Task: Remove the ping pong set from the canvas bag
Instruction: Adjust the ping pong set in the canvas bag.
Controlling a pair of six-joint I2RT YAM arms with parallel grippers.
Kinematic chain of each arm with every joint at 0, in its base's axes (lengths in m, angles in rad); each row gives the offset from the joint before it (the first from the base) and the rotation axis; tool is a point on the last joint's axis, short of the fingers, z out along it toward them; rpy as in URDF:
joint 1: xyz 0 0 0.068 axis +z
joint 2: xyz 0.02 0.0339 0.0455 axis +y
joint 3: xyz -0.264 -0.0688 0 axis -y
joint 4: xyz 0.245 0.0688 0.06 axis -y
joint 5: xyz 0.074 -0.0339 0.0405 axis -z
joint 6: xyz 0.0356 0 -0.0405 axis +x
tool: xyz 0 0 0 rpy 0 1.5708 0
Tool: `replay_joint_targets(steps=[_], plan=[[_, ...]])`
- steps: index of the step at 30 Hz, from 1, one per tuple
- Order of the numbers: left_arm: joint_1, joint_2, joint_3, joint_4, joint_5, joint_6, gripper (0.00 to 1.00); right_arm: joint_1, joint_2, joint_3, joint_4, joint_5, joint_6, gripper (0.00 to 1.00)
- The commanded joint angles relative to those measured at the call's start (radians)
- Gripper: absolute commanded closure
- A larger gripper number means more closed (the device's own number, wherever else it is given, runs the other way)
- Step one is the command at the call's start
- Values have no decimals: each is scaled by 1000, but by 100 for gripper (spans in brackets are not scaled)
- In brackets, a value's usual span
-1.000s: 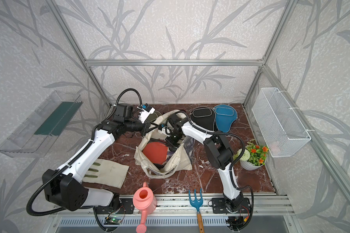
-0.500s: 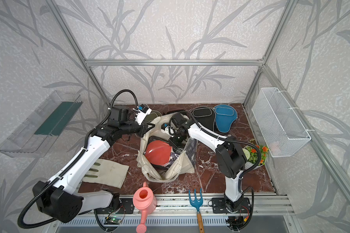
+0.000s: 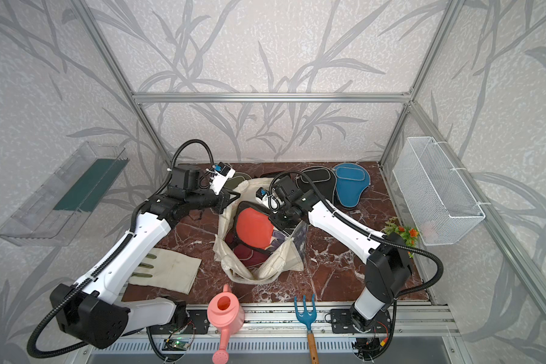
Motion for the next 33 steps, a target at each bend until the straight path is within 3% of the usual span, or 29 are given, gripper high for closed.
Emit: replay_joint_targets(steps=[1, 10, 16, 23, 31, 33], plan=[[1, -28, 25, 6, -6, 6, 100, 37, -91, 11, 98, 166, -68, 100], [-1, 10, 66, -2, -9, -23, 100, 200, -176, -91, 338, 568, -356, 100], [-3, 42, 43, 16, 10, -55, 100, 250, -172, -194, 531, 782, -554, 100], [-24, 63, 3, 58, 24, -86, 100, 253, -160, -274, 599, 817, -605, 100], [-47, 78, -18, 57, 21, -91, 100, 253, -161, -321, 530, 747, -556, 100], [-48, 73, -18, 57, 21, -90, 100, 250, -176, -322, 498, 710, -538, 96]])
